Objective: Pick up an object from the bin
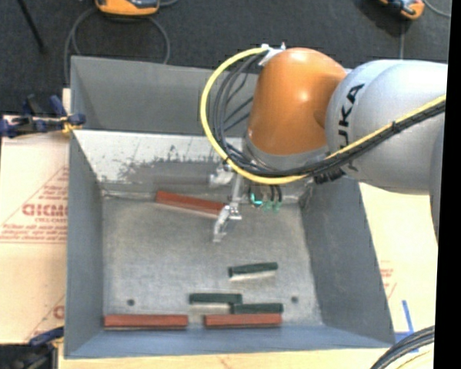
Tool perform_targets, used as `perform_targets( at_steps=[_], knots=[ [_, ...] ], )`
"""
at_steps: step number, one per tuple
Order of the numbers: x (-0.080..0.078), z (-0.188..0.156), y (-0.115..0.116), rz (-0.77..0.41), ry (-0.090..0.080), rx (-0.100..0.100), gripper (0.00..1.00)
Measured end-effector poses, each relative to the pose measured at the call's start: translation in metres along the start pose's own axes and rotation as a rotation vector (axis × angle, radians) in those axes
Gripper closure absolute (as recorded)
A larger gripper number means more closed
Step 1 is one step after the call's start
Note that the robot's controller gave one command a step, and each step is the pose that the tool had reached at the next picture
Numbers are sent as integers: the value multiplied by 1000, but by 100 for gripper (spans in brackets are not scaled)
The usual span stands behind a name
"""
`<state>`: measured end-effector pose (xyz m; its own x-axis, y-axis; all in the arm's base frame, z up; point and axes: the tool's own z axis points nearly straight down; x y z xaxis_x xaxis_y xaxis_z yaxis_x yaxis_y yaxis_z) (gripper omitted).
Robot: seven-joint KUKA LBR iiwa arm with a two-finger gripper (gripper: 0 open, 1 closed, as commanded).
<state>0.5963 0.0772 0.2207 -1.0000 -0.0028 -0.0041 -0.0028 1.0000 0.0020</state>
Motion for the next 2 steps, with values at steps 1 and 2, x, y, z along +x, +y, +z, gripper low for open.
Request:
perform_targets(
  at_steps=[1,2],
  knots=[
    [35,52,-10,18,-4,0,0],
    [44,67,-15,23,2,0,0]
  ],
)
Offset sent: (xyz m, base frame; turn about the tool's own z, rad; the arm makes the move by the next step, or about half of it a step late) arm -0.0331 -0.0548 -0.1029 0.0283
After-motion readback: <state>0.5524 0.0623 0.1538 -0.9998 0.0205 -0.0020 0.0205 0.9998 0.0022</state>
